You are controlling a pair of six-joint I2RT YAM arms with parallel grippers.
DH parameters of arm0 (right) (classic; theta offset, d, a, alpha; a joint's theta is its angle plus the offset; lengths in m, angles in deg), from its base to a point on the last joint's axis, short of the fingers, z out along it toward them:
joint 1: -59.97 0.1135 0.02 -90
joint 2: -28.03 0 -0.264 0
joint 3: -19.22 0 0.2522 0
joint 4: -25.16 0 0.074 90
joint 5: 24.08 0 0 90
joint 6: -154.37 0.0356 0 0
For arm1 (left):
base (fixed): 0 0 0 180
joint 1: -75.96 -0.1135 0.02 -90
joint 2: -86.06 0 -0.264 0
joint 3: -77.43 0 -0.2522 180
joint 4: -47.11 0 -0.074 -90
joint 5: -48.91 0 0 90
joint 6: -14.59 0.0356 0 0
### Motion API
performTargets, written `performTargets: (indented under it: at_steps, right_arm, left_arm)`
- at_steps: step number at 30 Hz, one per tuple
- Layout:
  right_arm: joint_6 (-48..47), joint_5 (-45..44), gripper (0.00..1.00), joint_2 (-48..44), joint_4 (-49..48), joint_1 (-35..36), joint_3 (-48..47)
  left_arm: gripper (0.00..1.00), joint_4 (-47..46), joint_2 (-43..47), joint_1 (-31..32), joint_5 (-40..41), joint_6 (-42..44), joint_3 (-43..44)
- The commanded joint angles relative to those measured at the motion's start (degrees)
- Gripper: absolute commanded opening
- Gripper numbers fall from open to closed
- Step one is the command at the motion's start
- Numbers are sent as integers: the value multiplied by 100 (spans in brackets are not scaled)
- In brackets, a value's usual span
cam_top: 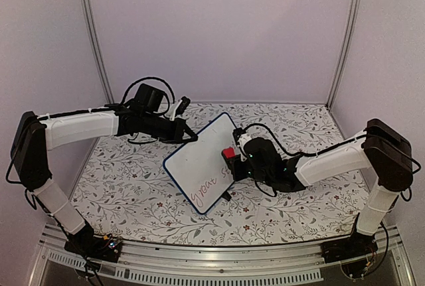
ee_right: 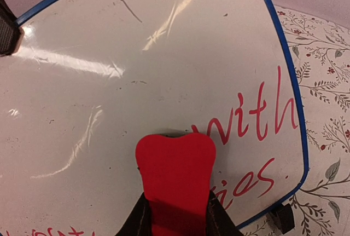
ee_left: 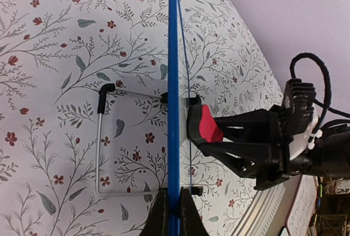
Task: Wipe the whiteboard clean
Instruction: Erase the whiteboard on the whiteboard stand.
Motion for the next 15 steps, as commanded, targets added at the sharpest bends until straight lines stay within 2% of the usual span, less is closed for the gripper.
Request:
performTargets:
  at_steps: [1,4,15]
  right_arm:
    - [12,277,23,153,104,-54,-37]
    - [93,500,23,64,2,-33,175]
    - [325,383,22,-5,25,271,566]
  left_arm:
    - [0,-68,-17,191,-455,127,28]
    - [0,-68,-19,196,-470,127,31]
    - [0,-67,-35,192,-471,124,28]
